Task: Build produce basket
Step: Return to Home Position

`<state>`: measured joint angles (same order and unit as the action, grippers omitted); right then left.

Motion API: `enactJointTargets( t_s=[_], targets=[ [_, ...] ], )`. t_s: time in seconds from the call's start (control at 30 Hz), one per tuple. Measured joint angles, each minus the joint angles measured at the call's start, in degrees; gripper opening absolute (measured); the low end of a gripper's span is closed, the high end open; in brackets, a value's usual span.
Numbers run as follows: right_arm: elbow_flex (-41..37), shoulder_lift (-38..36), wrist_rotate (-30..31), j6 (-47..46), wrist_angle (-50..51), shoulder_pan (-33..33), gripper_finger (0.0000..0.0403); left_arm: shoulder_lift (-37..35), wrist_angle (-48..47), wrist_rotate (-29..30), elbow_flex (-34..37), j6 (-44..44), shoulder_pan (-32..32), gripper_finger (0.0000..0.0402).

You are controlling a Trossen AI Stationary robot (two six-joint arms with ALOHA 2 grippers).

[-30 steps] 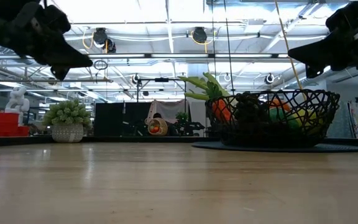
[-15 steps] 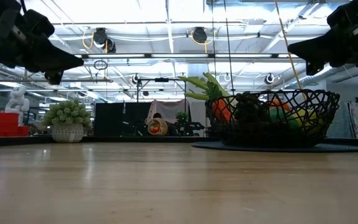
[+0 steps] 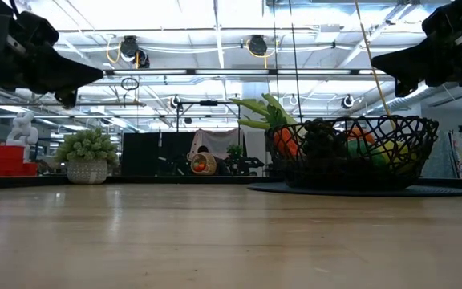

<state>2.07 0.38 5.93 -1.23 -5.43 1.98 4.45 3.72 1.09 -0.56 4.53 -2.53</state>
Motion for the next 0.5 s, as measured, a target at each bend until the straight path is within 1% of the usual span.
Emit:
enactJointTargets(
  t_s=[0.23,0.5],
  targets=[
    [0.0,0.0,0.0,0.0,-0.1,0.0,0.0,-4.4,-1.5,-0.2,0.0,-1.5,0.0,0.0001],
    [0.0,0.0,0.0,0.0,-0.1,0.0,0.0,-4.3,-1.7,-2.9,0.0,-1.3,0.0,0.0001]
  ],
)
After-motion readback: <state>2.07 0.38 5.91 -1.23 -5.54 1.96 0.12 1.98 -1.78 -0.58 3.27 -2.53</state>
